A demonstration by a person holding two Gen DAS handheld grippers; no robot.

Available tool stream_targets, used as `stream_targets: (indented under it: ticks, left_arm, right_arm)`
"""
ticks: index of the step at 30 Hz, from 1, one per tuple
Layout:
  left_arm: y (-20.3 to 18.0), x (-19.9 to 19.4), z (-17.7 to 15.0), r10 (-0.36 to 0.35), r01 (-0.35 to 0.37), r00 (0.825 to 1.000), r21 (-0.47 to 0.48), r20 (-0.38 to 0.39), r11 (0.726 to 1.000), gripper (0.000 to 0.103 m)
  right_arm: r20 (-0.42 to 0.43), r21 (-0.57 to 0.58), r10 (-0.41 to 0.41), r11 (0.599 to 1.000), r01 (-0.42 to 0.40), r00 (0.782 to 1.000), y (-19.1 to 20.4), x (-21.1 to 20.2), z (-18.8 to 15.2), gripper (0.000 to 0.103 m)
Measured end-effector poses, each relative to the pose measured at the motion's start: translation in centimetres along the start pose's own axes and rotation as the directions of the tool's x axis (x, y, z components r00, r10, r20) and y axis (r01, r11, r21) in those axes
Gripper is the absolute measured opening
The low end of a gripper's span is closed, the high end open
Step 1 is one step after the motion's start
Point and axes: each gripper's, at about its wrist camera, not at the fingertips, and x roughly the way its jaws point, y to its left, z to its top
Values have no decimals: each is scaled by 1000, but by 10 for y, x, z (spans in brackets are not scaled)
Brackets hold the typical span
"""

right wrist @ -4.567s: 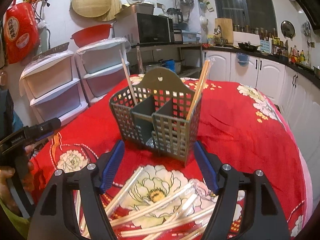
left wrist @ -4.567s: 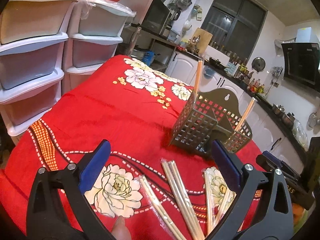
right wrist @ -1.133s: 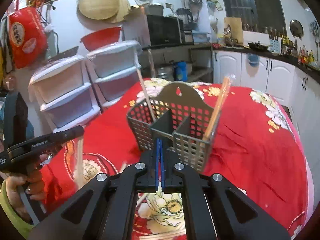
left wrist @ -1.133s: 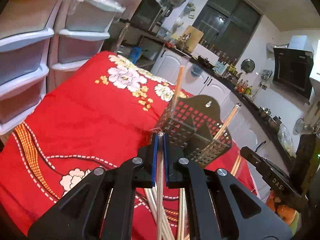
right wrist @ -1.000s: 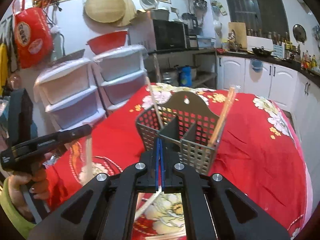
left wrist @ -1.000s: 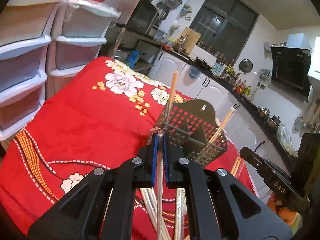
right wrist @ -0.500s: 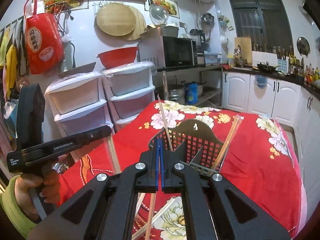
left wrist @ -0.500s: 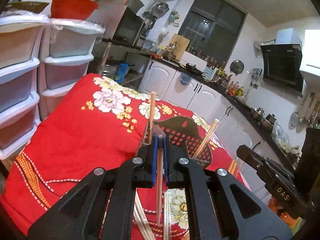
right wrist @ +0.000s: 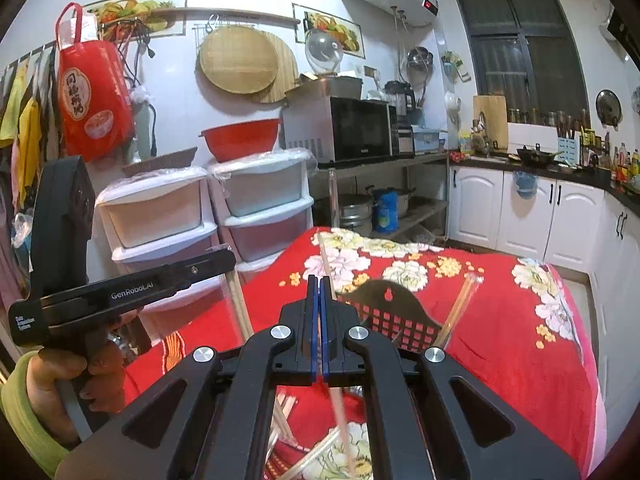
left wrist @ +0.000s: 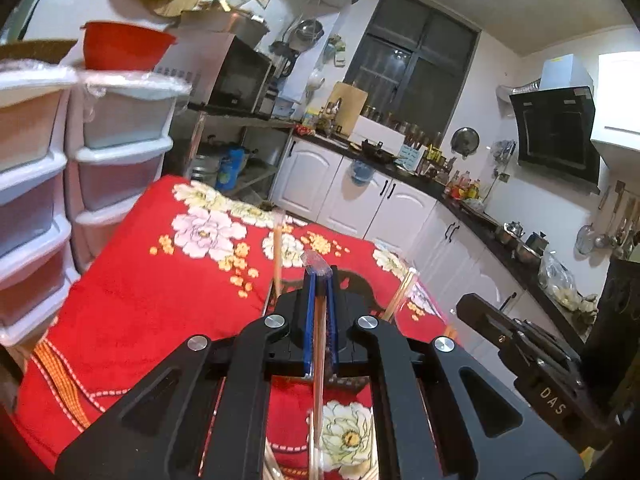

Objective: Organize utensils
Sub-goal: 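Lift both held chopsticks and lower them into the caddy compartments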

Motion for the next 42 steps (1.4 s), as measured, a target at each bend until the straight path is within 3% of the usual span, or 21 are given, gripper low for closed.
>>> stream_targets:
  ticks: [17,31,42]
  left_arm:
    - [-39,15,60,-13,10,998,55,54,998,1]
    - [-37,59,96,-53,53,998,25,34,998,1]
    - [-26,106,100,-75,75,997,0,8,997,1]
  right_arm:
    - [41,23,2,1000,-3,999,-29,30,62,1]
    - [43,42,-32,999,30,999,-57,62,100,1]
    - [29,38,-101,994,99,995,-78,78,108,1]
